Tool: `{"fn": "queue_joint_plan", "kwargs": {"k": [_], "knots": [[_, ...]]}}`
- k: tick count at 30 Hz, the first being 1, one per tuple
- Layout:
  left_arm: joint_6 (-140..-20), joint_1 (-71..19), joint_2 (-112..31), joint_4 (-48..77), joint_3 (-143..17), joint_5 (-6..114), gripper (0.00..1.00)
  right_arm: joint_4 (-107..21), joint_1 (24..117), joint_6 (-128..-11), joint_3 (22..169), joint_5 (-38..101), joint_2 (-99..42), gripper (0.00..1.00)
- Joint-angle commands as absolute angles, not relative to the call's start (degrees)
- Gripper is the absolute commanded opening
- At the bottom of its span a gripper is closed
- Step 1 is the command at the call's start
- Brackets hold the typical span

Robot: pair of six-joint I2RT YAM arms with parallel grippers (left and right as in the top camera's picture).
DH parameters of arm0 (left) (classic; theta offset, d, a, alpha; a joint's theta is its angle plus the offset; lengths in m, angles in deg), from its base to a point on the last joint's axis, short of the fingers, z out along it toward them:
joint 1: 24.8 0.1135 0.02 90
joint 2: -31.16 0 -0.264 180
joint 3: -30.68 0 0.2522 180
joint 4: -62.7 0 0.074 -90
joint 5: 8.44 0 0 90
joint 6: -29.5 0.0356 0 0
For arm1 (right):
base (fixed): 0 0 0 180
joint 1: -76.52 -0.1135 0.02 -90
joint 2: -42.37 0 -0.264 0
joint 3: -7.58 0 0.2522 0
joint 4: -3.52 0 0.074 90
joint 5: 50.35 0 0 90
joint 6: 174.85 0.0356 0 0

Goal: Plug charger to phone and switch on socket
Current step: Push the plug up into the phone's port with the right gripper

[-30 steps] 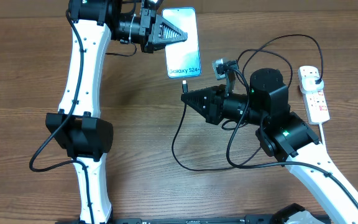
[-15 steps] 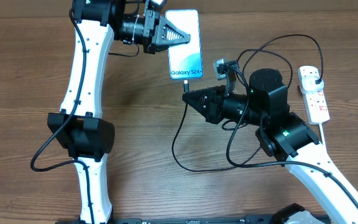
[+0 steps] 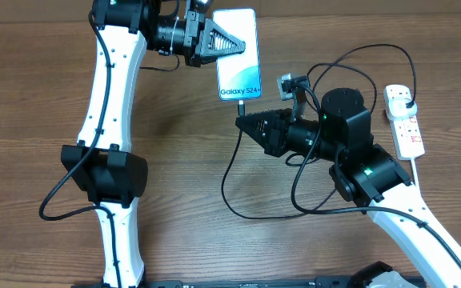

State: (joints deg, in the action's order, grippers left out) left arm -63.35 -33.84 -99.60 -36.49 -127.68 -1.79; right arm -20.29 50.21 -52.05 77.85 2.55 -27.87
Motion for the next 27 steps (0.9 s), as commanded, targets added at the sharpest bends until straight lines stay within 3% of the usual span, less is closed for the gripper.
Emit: {"fn": "queue_joint_plan", "kwargs": {"k": [1, 27], "knots": [[-62.58, -34.19, -97.19, -36.08, -129.34, -4.41, 0.04, -19.74, 50.02, -51.88, 77.55, 2.53, -27.17, 0.04], [-62.58, -34.21, -97.19, -36.1, -129.34, -4.43, 0.05, -19.3, 50.02, -51.79, 77.55, 3.73, -27.17, 0.04]]}}
